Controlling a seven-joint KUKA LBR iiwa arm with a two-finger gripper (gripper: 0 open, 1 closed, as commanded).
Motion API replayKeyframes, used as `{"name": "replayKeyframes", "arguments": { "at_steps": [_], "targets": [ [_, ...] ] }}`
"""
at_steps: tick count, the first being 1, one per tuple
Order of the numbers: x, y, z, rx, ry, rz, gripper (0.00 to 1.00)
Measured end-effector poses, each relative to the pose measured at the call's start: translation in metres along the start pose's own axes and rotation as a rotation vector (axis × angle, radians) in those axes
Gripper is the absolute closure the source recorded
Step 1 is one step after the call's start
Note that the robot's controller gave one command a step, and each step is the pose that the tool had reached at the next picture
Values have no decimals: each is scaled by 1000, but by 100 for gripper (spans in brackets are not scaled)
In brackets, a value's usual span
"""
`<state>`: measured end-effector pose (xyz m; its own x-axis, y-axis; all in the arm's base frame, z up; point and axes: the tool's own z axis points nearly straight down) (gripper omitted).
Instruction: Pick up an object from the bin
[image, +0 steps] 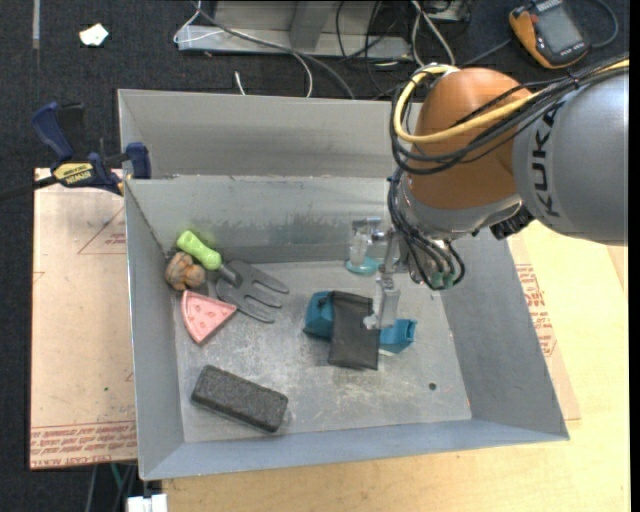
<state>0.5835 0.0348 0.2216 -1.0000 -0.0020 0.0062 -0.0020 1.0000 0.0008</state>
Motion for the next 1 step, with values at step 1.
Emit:
{"name": "replayKeyframes", "arguments": {
  "at_steps": [1],
  "targets": [
    [-1,0,-5,0,-8,1,0]
  ]
}}
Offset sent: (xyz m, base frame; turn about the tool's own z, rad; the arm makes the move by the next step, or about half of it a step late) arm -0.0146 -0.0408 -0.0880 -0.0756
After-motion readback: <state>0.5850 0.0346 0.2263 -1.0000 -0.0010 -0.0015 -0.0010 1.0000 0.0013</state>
